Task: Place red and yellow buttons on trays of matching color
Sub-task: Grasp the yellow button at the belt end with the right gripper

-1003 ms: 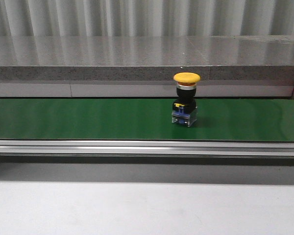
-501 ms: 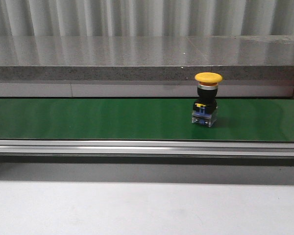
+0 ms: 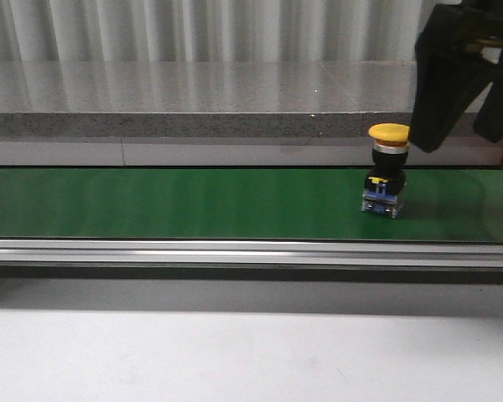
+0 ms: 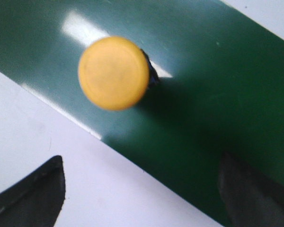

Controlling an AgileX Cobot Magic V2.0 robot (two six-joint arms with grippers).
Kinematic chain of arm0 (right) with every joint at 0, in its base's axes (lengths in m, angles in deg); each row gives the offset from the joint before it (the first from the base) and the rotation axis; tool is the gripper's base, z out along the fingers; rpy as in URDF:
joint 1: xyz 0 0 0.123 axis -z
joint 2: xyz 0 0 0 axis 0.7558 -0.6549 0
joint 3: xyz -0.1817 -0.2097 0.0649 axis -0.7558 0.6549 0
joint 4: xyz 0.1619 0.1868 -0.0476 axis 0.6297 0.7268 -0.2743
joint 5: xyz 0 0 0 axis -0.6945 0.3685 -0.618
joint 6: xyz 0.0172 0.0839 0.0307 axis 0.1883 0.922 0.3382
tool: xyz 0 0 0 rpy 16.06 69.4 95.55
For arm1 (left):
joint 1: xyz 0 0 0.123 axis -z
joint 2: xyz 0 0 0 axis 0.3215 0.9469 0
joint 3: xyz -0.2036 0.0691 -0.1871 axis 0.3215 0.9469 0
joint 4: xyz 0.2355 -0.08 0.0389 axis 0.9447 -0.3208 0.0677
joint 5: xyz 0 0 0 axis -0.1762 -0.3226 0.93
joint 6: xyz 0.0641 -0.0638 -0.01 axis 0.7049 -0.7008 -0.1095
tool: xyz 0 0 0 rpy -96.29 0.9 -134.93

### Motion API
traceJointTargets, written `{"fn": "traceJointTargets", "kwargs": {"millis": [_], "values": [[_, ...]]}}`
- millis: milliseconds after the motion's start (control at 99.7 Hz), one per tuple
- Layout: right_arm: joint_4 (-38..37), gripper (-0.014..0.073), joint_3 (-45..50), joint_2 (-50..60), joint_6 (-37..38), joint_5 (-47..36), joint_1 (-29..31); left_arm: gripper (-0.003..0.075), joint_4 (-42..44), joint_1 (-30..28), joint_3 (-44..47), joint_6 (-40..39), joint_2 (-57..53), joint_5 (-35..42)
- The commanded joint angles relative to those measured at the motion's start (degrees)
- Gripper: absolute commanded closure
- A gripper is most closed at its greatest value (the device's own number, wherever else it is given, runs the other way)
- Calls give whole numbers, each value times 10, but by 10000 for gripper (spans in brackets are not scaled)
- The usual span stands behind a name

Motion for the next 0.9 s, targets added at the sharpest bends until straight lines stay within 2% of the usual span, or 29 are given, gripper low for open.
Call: {"fn": "traceJointTargets", "kwargs": {"millis": [0, 311, 381, 501, 572, 622, 742, 892], "values": [[7, -52, -14, 3, -7, -47, -6, 739, 0, 4, -17, -2, 3, 46], [9, -35, -14, -43, -7, -123, -6, 739, 0, 4, -17, -2, 3, 46], [9, 43, -14, -48, -4, -123, -6, 739, 0, 4, -17, -2, 3, 46], [9, 284, -14, -50, 15, -107, -5, 739, 0, 4, -17, -2, 3, 46], [9, 391, -14, -48, 22, -97, -4, 739, 0, 4, -17, -2, 3, 46], [9, 422, -14, -42, 30, -89, -1, 739, 0, 4, -17, -2, 3, 46], [7, 424, -14, -17, 51, -76, 19, 739, 0, 4, -17, -2, 3, 46], [5, 424, -13, 23, 68, -57, 89, 739, 0, 4, -17, -2, 3, 46]]}}
